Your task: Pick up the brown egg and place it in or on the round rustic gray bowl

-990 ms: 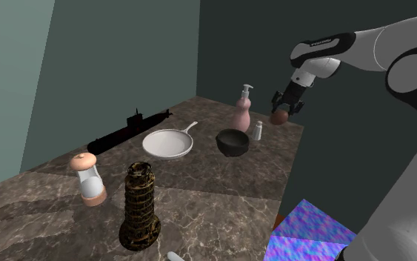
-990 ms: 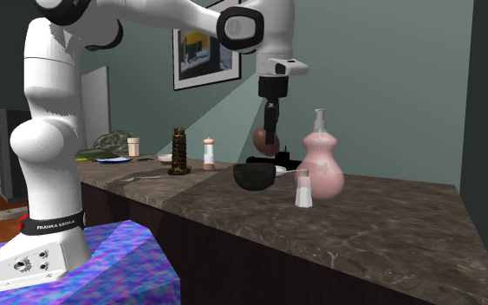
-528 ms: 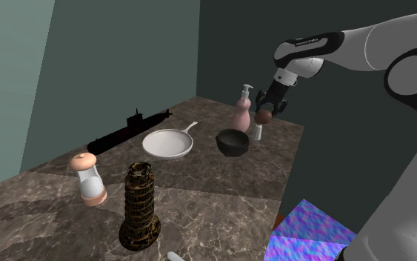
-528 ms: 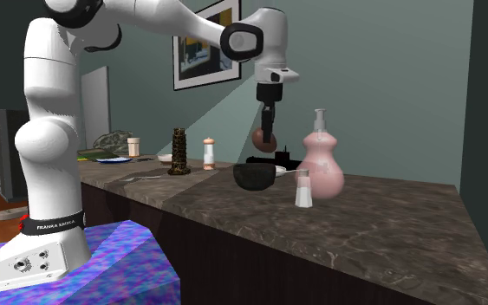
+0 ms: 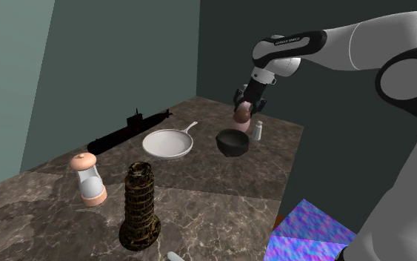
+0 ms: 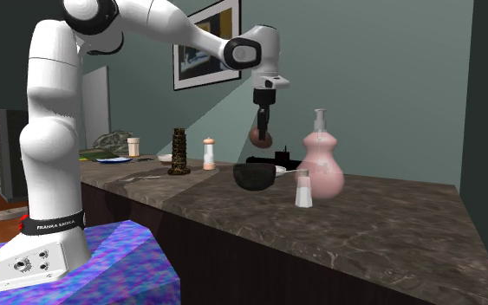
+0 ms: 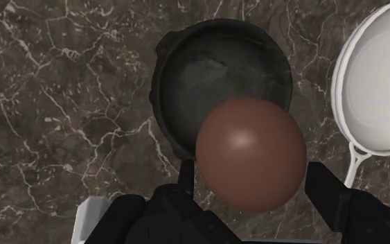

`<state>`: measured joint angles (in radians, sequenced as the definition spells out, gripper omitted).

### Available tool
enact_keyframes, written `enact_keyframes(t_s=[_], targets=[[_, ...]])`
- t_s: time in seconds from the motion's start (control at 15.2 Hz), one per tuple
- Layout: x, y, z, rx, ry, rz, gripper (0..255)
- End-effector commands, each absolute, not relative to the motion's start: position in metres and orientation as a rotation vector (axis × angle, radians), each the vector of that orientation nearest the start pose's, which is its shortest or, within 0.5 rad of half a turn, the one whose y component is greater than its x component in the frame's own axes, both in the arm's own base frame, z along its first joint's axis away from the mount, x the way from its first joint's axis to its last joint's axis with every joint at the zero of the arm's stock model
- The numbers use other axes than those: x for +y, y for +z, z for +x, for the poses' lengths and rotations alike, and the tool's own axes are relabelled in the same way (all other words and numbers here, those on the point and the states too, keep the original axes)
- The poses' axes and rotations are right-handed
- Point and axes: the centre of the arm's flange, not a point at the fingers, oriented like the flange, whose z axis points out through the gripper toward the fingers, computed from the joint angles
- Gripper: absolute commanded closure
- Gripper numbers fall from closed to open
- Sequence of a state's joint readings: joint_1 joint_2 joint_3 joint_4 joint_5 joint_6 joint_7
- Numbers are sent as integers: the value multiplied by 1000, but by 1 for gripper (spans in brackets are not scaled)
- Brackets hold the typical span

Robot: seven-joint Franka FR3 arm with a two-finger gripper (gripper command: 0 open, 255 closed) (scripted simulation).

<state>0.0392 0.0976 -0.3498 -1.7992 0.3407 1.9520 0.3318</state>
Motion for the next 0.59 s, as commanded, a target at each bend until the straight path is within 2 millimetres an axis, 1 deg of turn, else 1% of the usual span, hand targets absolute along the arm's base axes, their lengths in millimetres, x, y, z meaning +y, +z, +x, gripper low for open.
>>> enact_keyframes(t_s=[0.0,0.53], targets=[[-129,499,588,1057,-85,-2650,255],[-129,457,588,1057,-85,-2650,255]])
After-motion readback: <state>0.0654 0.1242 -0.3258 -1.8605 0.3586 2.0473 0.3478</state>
